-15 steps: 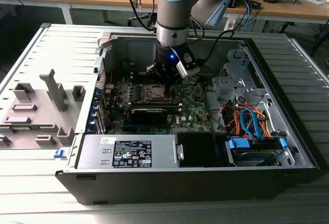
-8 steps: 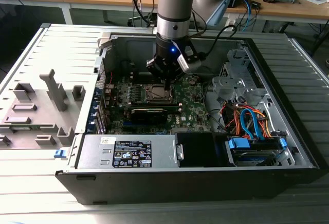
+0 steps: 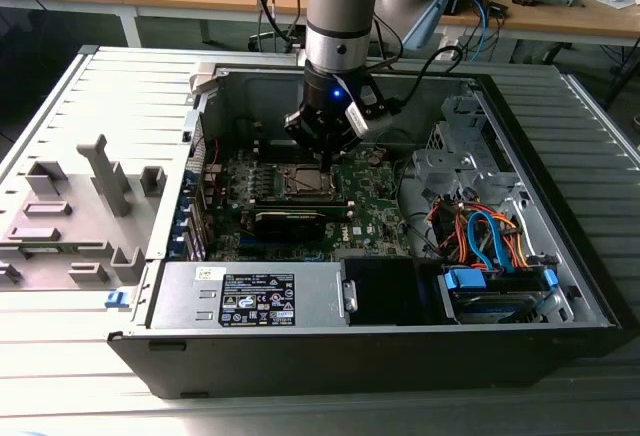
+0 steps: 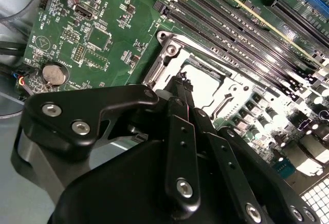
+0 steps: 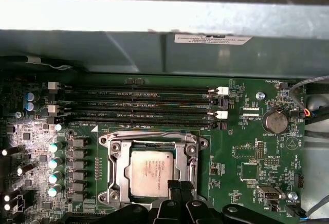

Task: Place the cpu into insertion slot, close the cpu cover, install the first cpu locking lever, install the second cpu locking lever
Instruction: 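Install the first cpu locking lever, then install the second cpu locking lever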

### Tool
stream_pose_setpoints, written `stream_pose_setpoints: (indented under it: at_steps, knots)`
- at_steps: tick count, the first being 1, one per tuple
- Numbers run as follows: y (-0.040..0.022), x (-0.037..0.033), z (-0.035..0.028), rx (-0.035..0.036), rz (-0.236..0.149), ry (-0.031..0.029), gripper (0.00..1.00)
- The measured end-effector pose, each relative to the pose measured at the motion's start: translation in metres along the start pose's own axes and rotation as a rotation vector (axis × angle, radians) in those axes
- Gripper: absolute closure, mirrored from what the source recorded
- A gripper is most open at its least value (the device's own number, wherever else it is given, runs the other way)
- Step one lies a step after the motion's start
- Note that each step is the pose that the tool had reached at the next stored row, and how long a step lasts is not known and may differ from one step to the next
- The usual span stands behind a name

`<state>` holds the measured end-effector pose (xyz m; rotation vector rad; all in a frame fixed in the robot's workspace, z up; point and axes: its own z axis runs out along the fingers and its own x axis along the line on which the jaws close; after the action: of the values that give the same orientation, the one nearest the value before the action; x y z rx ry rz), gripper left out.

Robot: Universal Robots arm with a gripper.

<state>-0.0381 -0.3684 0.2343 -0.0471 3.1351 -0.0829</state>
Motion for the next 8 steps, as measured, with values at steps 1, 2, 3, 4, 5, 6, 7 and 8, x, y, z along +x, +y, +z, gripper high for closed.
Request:
stream_pose_setpoints:
  at_steps: [1, 2, 3, 4, 5, 6, 7, 8]
  knots:
    - [0.0000, 0.0000, 0.0000, -0.0001, 0.000, 0.0000, 0.89]
    - [0.0000, 0.0000, 0.0000, -0.0001, 0.000, 0.0000, 0.89]
    - [0.0000, 0.0000, 0.0000, -0.0001, 0.000, 0.0000, 0.89]
    - [-0.0009, 0.0000, -0.0002, 0.0004, 0.000, 0.0001, 0.89]
    - [-0.0038, 0.0001, 0.0002, -0.0003, 0.000, 0.0000, 0.89]
    - [-0.0081, 0.0002, 0.0004, -0.0010, 0.000, 0.0000, 0.89]
    - [-0.0116, 0.0004, 0.0006, -0.0019, 0.000, -0.0001, 0.89]
    - [-0.0144, 0.0004, 0.0007, -0.0028, 0.000, -0.0001, 0.89]
